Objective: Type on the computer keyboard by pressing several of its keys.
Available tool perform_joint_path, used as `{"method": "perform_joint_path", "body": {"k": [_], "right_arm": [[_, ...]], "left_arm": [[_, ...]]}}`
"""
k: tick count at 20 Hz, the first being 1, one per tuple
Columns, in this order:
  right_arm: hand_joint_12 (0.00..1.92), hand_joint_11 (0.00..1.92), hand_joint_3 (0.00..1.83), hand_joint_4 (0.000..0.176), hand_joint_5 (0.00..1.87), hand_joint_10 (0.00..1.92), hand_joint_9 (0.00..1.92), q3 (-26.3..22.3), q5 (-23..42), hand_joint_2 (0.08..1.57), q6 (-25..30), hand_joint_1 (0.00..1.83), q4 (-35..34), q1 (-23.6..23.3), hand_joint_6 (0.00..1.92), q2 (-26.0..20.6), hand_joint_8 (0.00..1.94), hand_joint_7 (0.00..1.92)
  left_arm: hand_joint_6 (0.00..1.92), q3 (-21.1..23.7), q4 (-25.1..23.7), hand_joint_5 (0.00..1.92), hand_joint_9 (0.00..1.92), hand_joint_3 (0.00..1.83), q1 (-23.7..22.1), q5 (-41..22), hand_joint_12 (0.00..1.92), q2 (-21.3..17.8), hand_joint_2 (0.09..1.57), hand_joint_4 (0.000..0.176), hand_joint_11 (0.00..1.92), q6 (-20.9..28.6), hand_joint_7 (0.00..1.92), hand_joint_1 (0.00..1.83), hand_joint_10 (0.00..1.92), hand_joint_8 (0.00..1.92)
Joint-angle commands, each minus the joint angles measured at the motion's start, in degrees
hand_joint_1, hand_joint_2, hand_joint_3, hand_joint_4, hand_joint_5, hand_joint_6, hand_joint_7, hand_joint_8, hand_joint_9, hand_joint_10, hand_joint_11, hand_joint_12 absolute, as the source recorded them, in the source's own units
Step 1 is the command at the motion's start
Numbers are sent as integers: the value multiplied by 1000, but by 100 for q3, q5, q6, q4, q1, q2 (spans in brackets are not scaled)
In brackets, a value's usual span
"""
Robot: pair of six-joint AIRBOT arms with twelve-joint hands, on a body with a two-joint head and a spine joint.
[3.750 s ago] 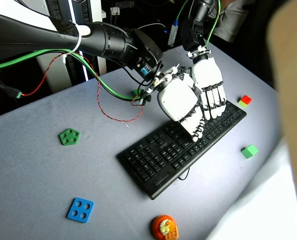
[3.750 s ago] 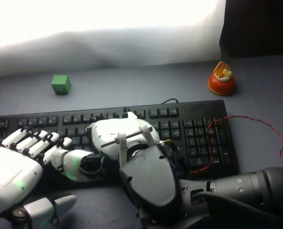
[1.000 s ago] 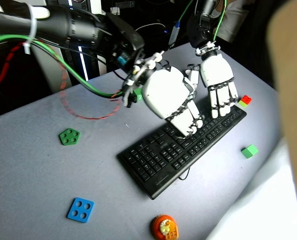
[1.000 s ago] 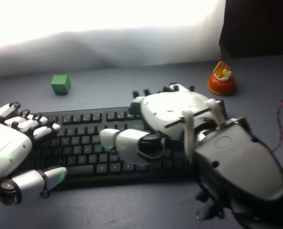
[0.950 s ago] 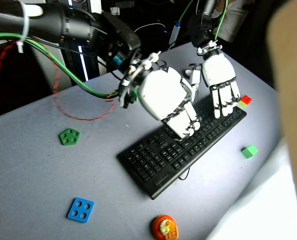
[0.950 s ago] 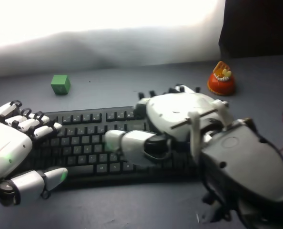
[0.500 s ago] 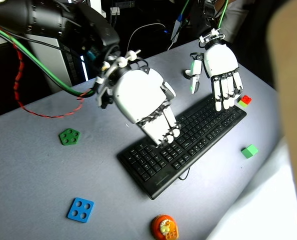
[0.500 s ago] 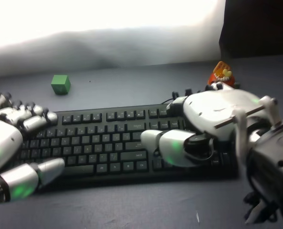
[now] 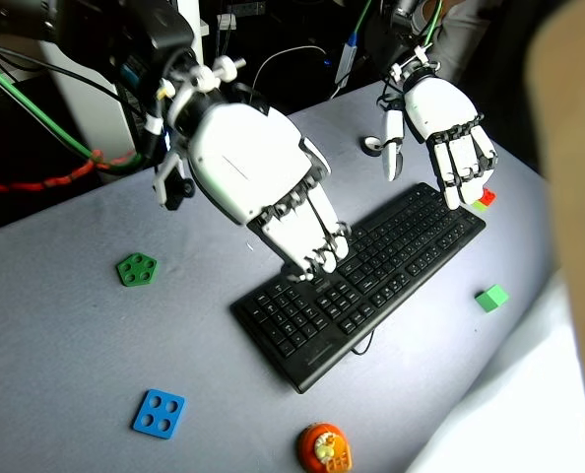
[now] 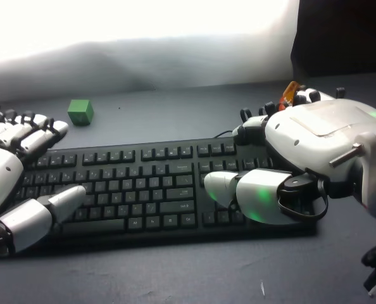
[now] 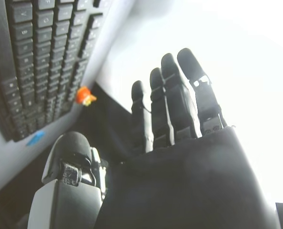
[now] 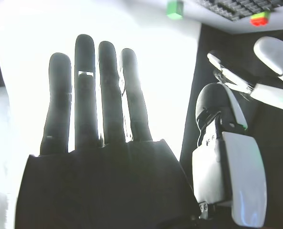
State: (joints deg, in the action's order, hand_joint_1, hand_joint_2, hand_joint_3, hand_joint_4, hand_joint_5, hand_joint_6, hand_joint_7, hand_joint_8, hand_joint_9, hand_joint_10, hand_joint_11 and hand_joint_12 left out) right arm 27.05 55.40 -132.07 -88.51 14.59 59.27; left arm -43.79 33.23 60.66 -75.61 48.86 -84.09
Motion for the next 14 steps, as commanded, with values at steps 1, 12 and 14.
{"method": "perform_joint_path", "body": {"k": [1,12,14], "right_arm": [[1589,0,2,0,410,634,373,-12,198,1171,69,73,511,-23,114,-18,0,511],[1623,0,0,0,410,639,388,-11,561,1170,746,73,1440,538,113,88,5,530],[1613,0,3,0,397,637,379,-11,583,1177,825,43,1564,581,108,97,1,522]], "left_arm": [[2,-41,-182,301,358,1,13,-796,1169,37,1307,37,0,11,319,0,3,1],[10,-139,-550,308,386,0,386,-1150,1248,583,1306,43,0,-228,328,122,11,6],[9,-316,-563,309,387,0,453,-1160,1241,743,1308,43,0,-222,338,112,11,9]]}}
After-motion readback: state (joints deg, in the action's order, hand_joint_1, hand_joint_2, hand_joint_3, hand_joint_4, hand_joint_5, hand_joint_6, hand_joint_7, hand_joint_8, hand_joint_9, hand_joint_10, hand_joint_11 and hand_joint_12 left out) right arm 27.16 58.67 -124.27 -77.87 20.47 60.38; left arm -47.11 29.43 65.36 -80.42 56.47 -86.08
